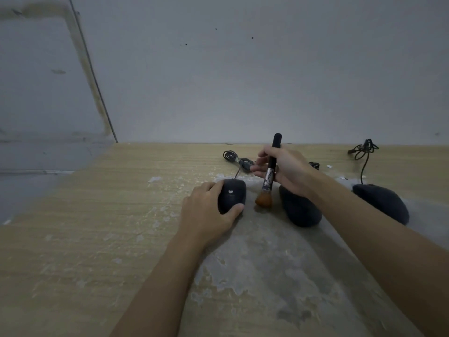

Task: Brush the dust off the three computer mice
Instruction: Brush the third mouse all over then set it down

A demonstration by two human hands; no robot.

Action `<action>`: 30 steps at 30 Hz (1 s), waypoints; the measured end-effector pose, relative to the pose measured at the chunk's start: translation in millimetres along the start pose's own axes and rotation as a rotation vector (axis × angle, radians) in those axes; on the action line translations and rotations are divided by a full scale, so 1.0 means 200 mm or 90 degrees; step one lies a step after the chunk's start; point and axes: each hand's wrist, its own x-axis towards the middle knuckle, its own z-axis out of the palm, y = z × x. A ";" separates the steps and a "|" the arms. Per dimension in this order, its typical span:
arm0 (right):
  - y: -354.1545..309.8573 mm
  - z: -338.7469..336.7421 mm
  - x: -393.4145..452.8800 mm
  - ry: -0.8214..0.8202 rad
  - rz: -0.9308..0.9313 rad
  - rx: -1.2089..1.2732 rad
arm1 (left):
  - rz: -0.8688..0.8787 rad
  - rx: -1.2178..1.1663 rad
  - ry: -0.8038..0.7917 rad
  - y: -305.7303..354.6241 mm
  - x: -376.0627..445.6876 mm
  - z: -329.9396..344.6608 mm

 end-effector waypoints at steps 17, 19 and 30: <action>-0.07 -0.39 -0.32 0.123 -0.230 -0.103 | 0.040 -0.119 0.012 0.30 -0.05 -0.03; -0.07 -0.48 -0.39 0.134 -0.234 -0.053 | 0.040 -0.154 -0.012 0.41 -0.07 -0.02; 0.09 -0.77 -0.82 0.155 -0.242 0.076 | -0.244 -0.714 -0.076 1.04 -0.18 0.11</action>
